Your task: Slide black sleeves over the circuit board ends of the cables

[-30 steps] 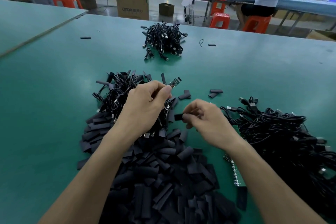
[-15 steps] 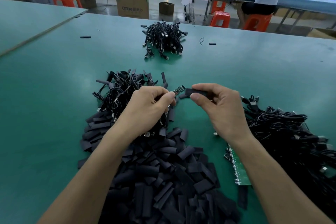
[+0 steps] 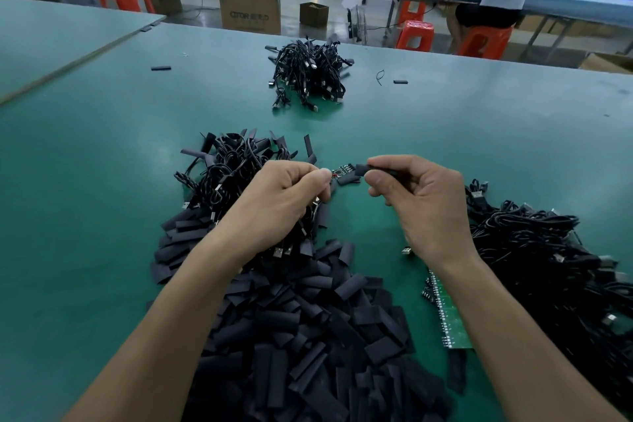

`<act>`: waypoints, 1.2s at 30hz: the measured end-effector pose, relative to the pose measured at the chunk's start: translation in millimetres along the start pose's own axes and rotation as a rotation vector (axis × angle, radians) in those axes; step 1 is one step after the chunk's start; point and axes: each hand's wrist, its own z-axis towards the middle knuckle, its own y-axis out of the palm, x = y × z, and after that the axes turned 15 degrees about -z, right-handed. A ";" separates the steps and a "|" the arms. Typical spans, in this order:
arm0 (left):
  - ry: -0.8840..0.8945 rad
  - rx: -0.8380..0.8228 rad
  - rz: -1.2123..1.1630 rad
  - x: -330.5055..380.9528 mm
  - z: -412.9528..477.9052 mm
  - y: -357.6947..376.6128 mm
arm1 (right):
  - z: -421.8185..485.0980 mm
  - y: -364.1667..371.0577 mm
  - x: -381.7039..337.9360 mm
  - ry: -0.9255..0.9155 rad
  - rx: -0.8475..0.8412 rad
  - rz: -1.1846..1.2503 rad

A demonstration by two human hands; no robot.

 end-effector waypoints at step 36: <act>-0.048 -0.216 0.082 -3.8 -2.3 -6.5 | -0.2 -6.2 -8.5 -0.036 -0.320 0.060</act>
